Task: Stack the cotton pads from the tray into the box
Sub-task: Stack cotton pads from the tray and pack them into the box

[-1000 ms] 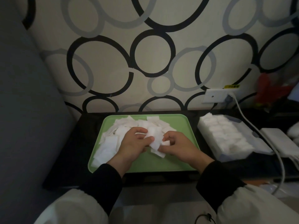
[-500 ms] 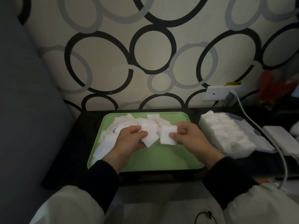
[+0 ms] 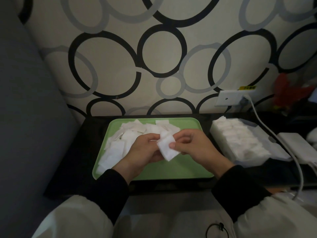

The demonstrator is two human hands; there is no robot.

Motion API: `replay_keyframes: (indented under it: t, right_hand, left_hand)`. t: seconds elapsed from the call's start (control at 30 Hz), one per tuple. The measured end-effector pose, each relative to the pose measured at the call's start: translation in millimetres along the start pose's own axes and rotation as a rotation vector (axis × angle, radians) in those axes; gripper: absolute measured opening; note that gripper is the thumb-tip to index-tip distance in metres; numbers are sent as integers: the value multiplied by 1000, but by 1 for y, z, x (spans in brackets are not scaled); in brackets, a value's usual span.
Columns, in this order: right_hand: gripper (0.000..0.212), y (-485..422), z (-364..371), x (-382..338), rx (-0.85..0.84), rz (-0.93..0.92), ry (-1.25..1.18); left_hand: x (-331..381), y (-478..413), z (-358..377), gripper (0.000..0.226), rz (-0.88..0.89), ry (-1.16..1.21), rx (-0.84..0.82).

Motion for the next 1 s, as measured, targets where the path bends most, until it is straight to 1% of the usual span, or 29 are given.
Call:
replay_keyframes:
  t: [0.17,0.33,0.43,0.53,0.57,0.63,0.7,0.8,0.83,0.9,1.0]
  right_hand:
    - [16,-2,-5,0,49,-10,64]
    - [17,-3,-11,3,95,11,86]
    - [20,-2,-12,5,118,23,96]
    - [30,0,-18,5,187,29,120]
    - [35,1,-20,4,209,36,136]
    - [42,2,-21,6,204,75,128]
    - [37,2,-15,8,136,118,52]
    - [12,2,-9,10,67,148,-79]
    - [9,2,-9,10,65,140,-101]
    - [10,1,-11,9,73,117,-111]
    - [12,1,-12,9,108,98,-143]
  left_hand:
    - [1,1,6,17,4,-10,-56]
    - [-3,-2,6,26,-26,-39,-55]
    - [-3,-1,8,23,-49,18,-52]
    - [-3,-1,6,22,-97,158,3]
    - [-2,0,6,24,-94,171,-12]
    - [2,1,11,21,-35,115,-76]
    - [2,2,11,20,0,76,-90]
    - [-2,-1,9,21,-6,57,-65]
    - [-2,-2,8,20,-7,55,-63]
    - [-2,-3,9,18,-7,66,-62]
    - [-3,-4,7,21,-5,71,-48]
Point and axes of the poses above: each hand's wrist, its own y-axis away from the middle knuckle, its own z-axis out of the palm, x = y × z, the point moved 9 cm from there along -y, towards the middle knuckle
